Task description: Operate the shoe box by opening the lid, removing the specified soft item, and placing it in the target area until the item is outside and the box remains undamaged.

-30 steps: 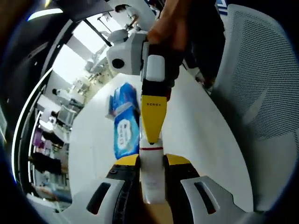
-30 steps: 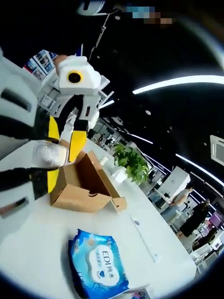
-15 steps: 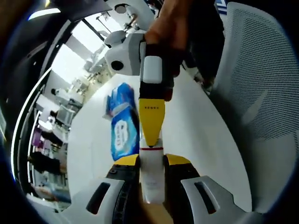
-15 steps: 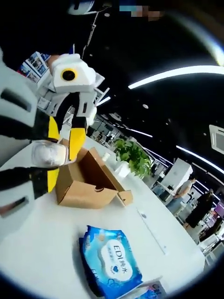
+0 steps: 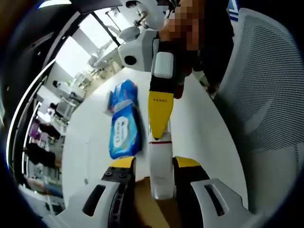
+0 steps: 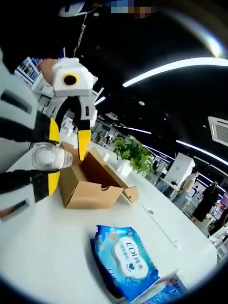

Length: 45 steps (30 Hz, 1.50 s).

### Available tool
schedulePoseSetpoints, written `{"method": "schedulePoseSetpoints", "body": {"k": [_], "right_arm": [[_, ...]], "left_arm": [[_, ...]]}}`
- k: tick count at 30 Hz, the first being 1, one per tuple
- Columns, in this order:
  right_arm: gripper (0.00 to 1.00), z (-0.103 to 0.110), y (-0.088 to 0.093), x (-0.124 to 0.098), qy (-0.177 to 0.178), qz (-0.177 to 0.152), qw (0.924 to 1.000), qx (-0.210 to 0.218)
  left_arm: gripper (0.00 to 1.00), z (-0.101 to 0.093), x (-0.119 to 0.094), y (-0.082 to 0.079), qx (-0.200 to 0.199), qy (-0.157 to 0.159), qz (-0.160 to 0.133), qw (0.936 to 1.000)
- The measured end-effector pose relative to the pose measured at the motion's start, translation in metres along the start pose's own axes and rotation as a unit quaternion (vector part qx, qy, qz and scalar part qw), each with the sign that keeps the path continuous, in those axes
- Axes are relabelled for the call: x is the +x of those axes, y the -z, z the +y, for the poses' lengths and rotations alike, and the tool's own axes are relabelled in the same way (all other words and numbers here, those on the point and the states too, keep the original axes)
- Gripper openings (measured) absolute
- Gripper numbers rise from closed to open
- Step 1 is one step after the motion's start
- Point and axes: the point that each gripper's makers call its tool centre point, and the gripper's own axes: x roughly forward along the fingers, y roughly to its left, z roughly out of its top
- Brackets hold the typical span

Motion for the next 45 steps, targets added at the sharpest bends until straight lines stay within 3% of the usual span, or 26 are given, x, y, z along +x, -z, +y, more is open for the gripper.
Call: {"method": "schedulePoseSetpoints", "body": {"k": [9, 12, 15, 19, 23, 27, 37, 39, 42, 45], "right_arm": [[0.16, -0.005, 0.003, -0.007, 0.012, 0.002, 0.9999, 0.005], [0.16, -0.007, 0.004, -0.009, 0.018, 0.006, 0.9998, 0.004], [0.16, -0.011, 0.005, -0.013, 0.026, 0.007, 0.9996, 0.01], [0.16, -0.015, 0.006, -0.017, 0.031, 0.008, 0.9993, 0.021], [0.16, -0.017, 0.007, -0.022, 0.037, 0.011, 0.9991, 0.02], [0.16, -0.02, 0.007, -0.027, 0.044, 0.01, 0.9987, 0.023], [0.16, -0.028, 0.004, -0.036, 0.059, 0.007, 0.9979, 0.026], [0.16, -0.027, 0.003, -0.038, 0.062, 0.005, 0.9977, 0.027], [0.16, -0.029, -0.002, -0.041, 0.072, 0.005, 0.9972, 0.021], [0.16, -0.031, -0.007, -0.045, 0.078, 0.004, 0.9967, 0.021]], "left_arm": [[0.34, 0.001, -0.012, 0.008, -0.05, -0.01, -0.012, 0.9986], [0.39, 0.002, -0.016, 0.012, -0.072, -0.02, -0.014, 0.9971], [0.45, 0.005, -0.021, 0.016, -0.122, -0.035, -0.026, 0.9916], [0.44, 0.007, -0.027, 0.022, -0.169, -0.046, -0.038, 0.9838], [0.44, 0.014, -0.034, 0.03, -0.219, -0.068, -0.052, 0.9719], [0.45, 0.02, -0.044, 0.044, -0.274, -0.091, -0.065, 0.9552], [0.46, 0.032, -0.065, 0.074, -0.339, -0.139, -0.073, 0.9274], [0.46, 0.031, -0.066, 0.079, -0.351, -0.143, -0.074, 0.9226], [0.47, 0.028, -0.068, 0.086, -0.379, -0.151, -0.08, 0.9092], [0.47, 0.024, -0.067, 0.091, -0.392, -0.153, -0.078, 0.9037]]}}
